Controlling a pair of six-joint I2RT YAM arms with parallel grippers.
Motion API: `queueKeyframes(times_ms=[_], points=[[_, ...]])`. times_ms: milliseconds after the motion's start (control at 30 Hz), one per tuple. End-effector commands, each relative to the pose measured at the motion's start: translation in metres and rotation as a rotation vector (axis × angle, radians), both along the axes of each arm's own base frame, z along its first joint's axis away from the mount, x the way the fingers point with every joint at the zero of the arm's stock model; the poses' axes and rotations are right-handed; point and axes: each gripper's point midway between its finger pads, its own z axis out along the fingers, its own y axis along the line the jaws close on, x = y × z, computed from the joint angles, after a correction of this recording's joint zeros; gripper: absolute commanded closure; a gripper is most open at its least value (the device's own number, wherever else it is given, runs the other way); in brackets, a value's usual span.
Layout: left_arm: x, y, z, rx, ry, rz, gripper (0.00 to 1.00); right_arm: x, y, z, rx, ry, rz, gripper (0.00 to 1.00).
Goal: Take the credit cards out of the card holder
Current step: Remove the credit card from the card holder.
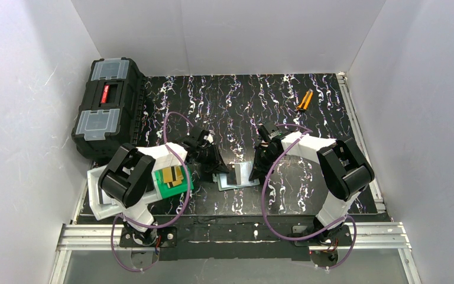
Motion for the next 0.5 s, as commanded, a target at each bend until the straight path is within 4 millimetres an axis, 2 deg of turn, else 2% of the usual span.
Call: queueKeyframes(times_ms=[0,133,467], points=[[0.001,-0.006,0.006,-0.061,-0.017,-0.025,0.82,-0.012,-0.031,-0.045,-0.189,0.015,0.009,0.94],[0.001,-0.008,0.003,-0.064,-0.008,-0.028,0.73,-0.012,-0.031,-0.045,-0.187,0.014,0.013,0.94],[-0.004,-0.004,-0.018,-0.028,0.035,-0.038,0.69,-0.011,-0.030,-0.046,-0.186,0.020,0.017,0.94]])
